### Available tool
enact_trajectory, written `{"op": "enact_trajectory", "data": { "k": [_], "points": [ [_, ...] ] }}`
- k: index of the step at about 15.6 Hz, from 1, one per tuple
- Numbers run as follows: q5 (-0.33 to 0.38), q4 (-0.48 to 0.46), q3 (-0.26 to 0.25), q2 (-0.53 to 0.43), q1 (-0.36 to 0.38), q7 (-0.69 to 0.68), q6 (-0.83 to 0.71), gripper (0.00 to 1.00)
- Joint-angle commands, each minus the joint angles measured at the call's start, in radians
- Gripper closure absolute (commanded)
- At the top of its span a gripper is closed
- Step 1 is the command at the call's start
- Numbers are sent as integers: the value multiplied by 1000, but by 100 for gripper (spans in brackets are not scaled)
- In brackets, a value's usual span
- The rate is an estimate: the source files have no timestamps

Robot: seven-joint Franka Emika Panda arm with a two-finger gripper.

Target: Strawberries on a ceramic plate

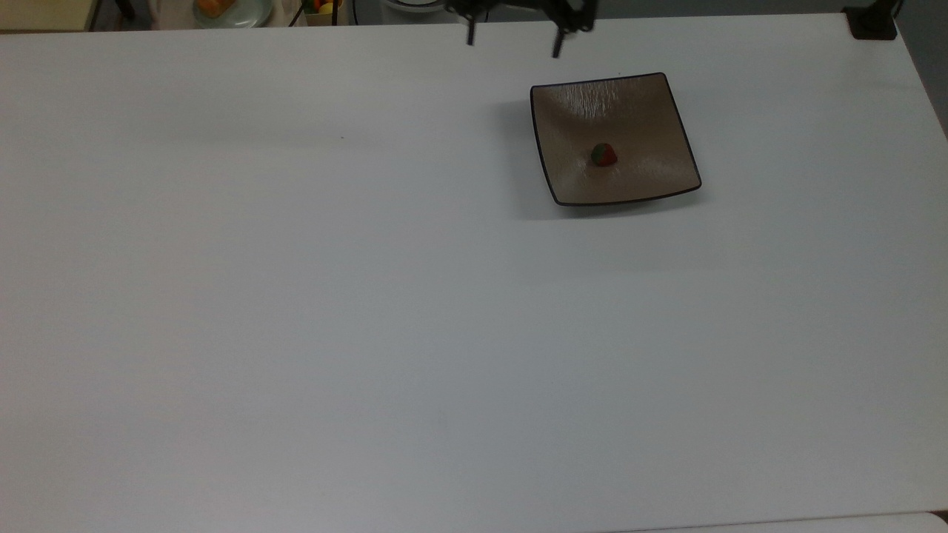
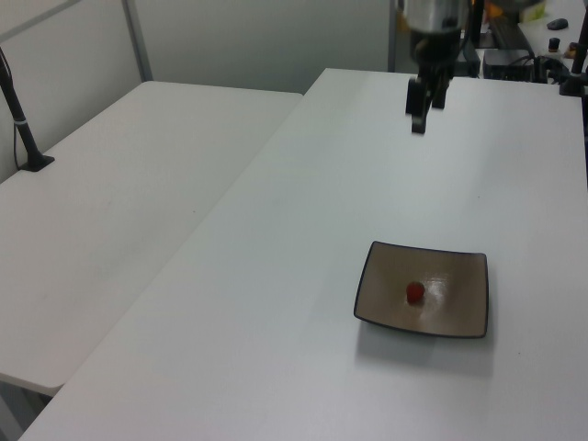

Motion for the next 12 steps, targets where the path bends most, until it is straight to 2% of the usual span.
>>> {"op": "enact_trajectory", "data": {
  "k": [1, 3, 8, 12],
  "points": [
    [60, -17, -38, -63, -56, -76, -18, 0],
    [132, -17, -83, -67, -83, -208, -24, 0],
    [132, -18, -86, -52, -106, -495, -7, 0],
    [137, -20, -86, -51, -114, -500, 37, 0]
  ]
}}
